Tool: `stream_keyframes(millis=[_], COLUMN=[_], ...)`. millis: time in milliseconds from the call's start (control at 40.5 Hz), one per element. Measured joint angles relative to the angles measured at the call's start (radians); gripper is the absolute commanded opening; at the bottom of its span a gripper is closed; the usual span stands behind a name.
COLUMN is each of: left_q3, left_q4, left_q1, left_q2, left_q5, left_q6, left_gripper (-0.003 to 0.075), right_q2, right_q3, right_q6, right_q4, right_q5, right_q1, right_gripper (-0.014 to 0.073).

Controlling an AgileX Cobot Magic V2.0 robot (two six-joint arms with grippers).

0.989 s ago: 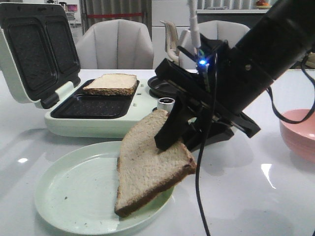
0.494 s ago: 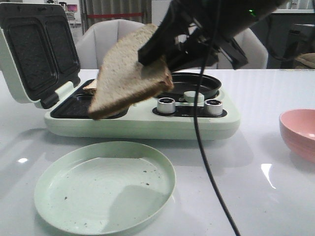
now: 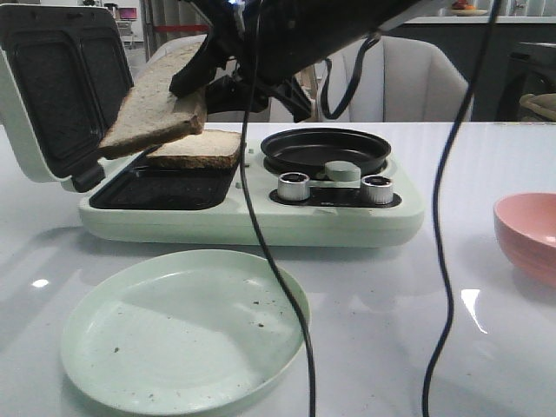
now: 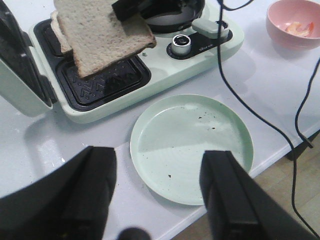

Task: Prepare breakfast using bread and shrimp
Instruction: 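Carry the bread slice over and lay it in the sandwich maker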

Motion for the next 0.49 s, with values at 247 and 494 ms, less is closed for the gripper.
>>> stream_keyframes(millis=[247, 494], left_q3=[0.0, 0.0], left_q4=[0.0, 0.0], left_q1=[0.0, 0.0], left_q2=[0.0, 0.0], left_q5=[0.0, 0.0], left_q6=[0.0, 0.0], left_gripper=[0.0425, 0.0425], right_q2=[0.119, 0.137], right_q3=[-0.088, -0.09], right_q6=[-0.002, -0.002], right_q4=[0.002, -0.017], right_q5=[0.016, 0.016], right_q1=[0.0, 0.0], right_gripper=[0.0256, 0.0504])
